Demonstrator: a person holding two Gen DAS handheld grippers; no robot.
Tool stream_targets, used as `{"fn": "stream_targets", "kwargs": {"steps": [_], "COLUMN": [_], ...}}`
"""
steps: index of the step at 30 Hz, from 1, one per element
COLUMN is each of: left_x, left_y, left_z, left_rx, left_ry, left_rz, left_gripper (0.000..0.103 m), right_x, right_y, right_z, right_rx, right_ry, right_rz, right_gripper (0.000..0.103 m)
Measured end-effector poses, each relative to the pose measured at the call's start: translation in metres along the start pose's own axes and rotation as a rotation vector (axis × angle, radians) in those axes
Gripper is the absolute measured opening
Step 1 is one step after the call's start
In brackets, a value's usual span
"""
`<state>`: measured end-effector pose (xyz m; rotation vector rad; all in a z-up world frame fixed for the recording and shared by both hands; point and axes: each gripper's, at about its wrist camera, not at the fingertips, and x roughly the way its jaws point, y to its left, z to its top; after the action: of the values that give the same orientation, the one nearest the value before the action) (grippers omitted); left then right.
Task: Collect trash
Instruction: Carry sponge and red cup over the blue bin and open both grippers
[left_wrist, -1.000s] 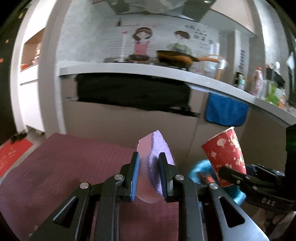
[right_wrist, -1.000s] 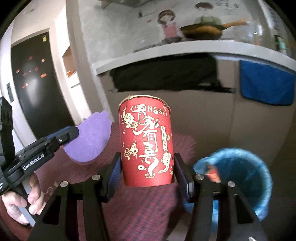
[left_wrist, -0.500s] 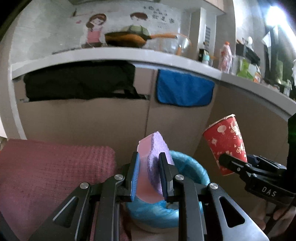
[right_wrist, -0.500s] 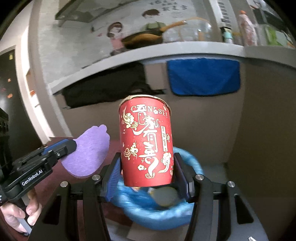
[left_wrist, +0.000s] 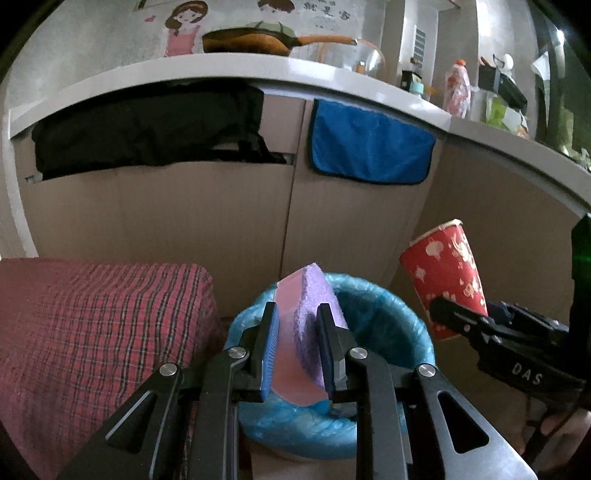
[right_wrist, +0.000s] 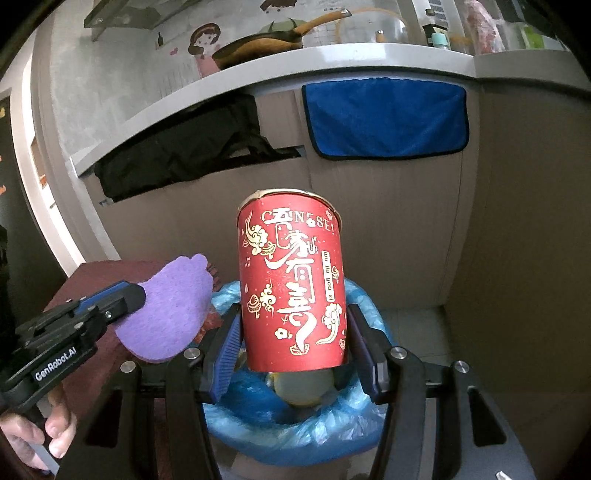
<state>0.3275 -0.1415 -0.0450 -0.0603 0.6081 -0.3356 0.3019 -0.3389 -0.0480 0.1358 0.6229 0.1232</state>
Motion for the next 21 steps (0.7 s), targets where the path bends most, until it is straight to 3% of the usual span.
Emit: {"fn": "stream_targets", "kwargs": {"steps": [21], "left_x": [0.05], "left_y": [0.001], "left_z": [-0.015], "left_rx": [-0.028], "left_ry": [0.063], "left_rz": [-0.028], "left_gripper": [0.022], "right_x": [0.053], "right_y": [-0.021], "right_z": [-0.016], "right_rx": [0.07], "right_ry": [0.1], "right_rz": [-0.001], "right_gripper": [0.054]}}
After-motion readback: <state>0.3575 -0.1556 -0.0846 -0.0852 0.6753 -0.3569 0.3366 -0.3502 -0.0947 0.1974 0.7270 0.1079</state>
